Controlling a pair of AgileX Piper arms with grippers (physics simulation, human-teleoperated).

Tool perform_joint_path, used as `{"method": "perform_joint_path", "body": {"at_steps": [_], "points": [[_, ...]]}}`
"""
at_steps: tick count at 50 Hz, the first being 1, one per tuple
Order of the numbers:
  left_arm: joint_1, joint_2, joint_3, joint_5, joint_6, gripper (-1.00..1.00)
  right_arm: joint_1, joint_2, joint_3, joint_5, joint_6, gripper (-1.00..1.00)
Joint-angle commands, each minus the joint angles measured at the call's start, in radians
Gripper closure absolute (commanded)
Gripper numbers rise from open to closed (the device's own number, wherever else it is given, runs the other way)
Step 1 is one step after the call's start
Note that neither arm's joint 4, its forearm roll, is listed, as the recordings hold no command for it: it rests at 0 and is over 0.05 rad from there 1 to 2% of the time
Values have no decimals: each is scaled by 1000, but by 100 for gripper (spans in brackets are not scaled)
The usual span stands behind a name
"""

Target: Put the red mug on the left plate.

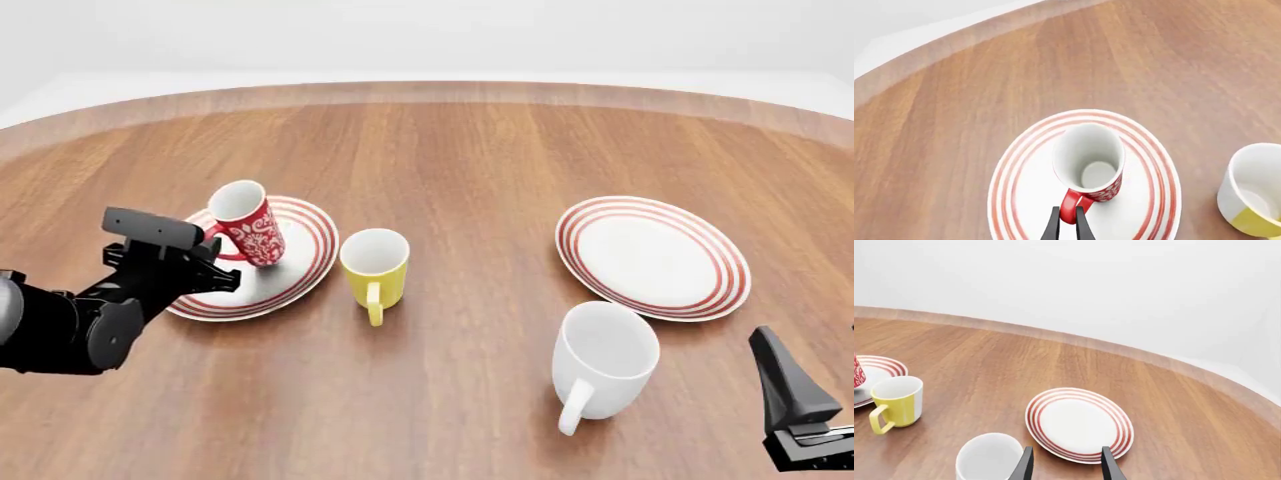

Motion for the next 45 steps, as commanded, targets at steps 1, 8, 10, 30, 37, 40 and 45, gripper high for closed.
{"method": "perform_joint_path", "body": {"at_steps": [1,8,10,30,37,40,45], "points": [[-2,1,-3,-6,4,100,-1,0,0,0,1,-100],[-3,5,-6,-4,-1,100,-1,-4,0,2,1,-100],[-4,8,-7,-5,-3,100,-1,-4,0,2,0,-100],[-13,9,-1,-6,-16,-100,-3,-2,0,-1,-1,-100],[-17,8,-2,-1,-21,-100,-3,-3,0,0,-1,-100],[-16,8,-2,-1,-22,-100,-4,-3,0,0,-1,-100],[-18,9,5,-6,-37,-100,-4,-4,0,1,-1,-100]]}}
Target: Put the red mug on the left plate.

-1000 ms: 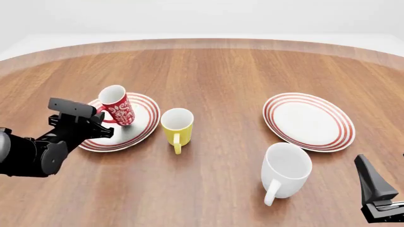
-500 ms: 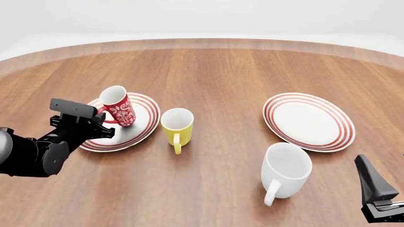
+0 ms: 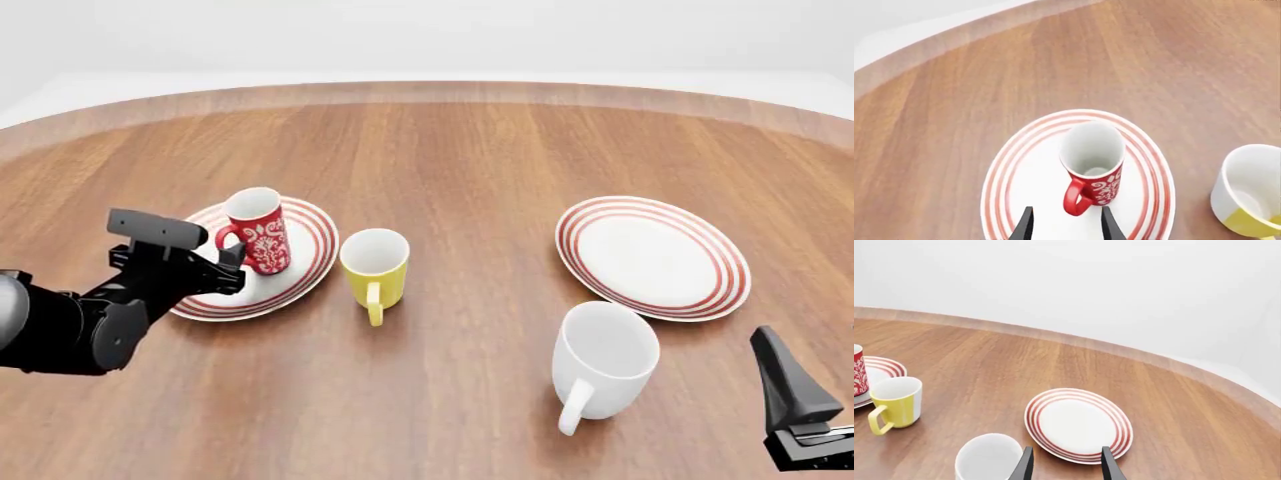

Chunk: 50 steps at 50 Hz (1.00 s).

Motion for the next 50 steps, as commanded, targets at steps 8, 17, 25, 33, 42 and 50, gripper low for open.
{"method": "perform_joint_path", "body": {"at_steps": [8,17,25,33,42,50], "points": [[-11,-26,46,-23,-31,-100,4,0,0,2,-4,-100],[-30,-103,113,-33,-61,-100,4,4,0,-1,-5,-100],[-55,-236,168,11,-95,-100,5,8,0,-2,-6,-100],[-111,-348,222,51,-133,-100,1,4,0,6,-4,-100],[-194,-466,294,53,-188,-100,-6,8,1,10,0,-100],[-242,-471,348,-1,-242,-100,-12,31,0,-8,-6,-100]]}}
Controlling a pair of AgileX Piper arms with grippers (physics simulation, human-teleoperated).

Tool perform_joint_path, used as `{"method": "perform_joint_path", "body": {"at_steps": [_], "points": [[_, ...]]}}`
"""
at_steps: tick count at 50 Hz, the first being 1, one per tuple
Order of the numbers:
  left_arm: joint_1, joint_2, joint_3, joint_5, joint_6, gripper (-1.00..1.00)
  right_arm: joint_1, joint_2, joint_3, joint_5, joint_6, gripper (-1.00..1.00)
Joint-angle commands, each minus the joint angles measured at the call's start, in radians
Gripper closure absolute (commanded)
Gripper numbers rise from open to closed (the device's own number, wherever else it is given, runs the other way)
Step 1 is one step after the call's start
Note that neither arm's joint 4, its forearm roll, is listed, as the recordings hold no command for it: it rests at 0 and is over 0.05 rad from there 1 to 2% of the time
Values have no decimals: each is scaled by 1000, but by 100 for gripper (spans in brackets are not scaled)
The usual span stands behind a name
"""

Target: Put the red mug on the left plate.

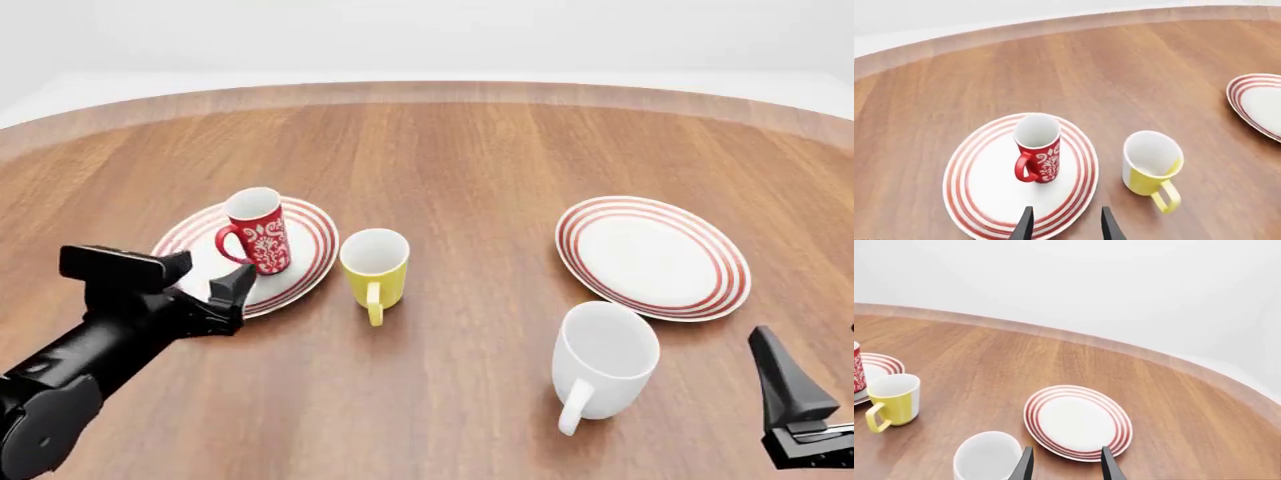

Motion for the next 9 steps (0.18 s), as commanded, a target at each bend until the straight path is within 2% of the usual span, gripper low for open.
{"method": "perform_joint_path", "body": {"at_steps": [1,6,7,8,9], "points": [[-80,-67,83,-40,-82,-100,-7,-6,0,14,-6,-100],[-144,-133,129,-41,-125,-100,-9,-9,0,20,-12,-100],[-182,-201,142,-10,-141,-100,-12,-7,0,21,-15,-100],[-182,-204,142,-6,-141,-100,-12,-7,0,21,-15,-100],[-224,-294,143,59,-173,-100,-12,-2,0,17,-21,-100]]}}
